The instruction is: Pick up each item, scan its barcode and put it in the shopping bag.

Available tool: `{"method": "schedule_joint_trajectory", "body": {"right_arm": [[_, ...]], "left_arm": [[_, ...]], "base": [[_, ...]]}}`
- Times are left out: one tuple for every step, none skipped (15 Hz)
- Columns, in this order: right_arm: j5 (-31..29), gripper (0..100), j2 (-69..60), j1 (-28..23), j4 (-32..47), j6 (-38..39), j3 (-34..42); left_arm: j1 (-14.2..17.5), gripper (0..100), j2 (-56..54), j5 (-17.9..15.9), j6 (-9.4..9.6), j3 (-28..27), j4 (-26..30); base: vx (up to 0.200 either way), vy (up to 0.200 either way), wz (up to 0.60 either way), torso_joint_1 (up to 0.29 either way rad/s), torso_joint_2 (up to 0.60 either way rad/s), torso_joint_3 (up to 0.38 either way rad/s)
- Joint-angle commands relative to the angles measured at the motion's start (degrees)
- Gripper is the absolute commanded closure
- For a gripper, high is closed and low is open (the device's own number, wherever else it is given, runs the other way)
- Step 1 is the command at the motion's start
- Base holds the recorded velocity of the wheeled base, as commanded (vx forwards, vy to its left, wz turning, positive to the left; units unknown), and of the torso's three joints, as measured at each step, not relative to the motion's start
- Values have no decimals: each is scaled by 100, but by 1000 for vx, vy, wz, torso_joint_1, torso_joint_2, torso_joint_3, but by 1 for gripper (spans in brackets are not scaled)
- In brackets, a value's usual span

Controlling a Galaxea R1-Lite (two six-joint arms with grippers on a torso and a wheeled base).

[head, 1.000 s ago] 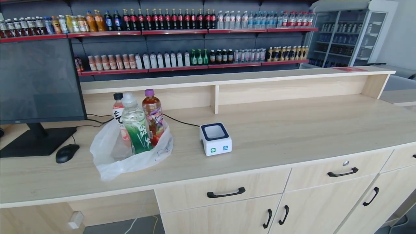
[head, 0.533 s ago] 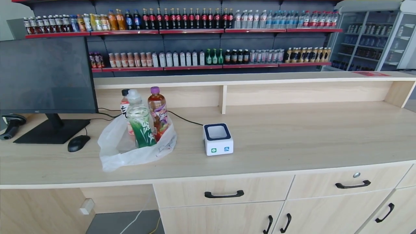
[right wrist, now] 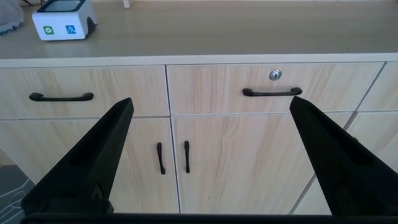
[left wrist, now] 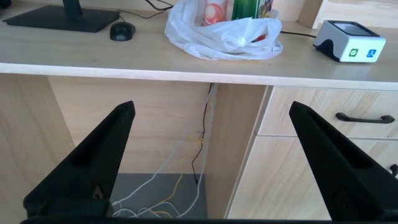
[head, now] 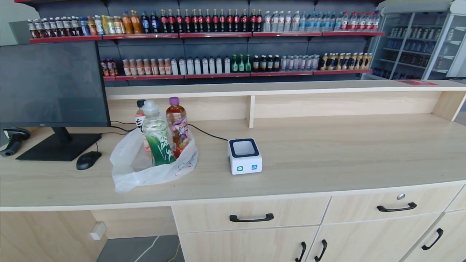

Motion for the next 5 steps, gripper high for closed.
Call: {"method": "schedule_joint_trajectory", "body": {"right_arm": [[1, 0, 0, 6, 1, -2, 1], [1, 0, 0, 6, 1, 7, 1], [1, 0, 0, 6, 1, 16, 1], [1, 0, 0, 6, 1, 42, 1], [1, 0, 0, 15, 1, 42, 1]], "left_arm": [[5, 0, -2, -1, 2, 1, -1], [5, 0, -2, -1, -7, 1, -9], [5, 0, -2, 7, -7, 1, -1], [5, 0, -2, -1, 2, 1, -1], [5, 0, -2, -1, 2, 1, -1]], "base": [[-200, 0, 0, 7, 7, -7], [0, 0, 0, 0, 0, 0], [0, 0, 0, 0, 0, 0], [0, 0, 0, 0, 0, 0], [0, 0, 0, 0, 0, 0]]}}
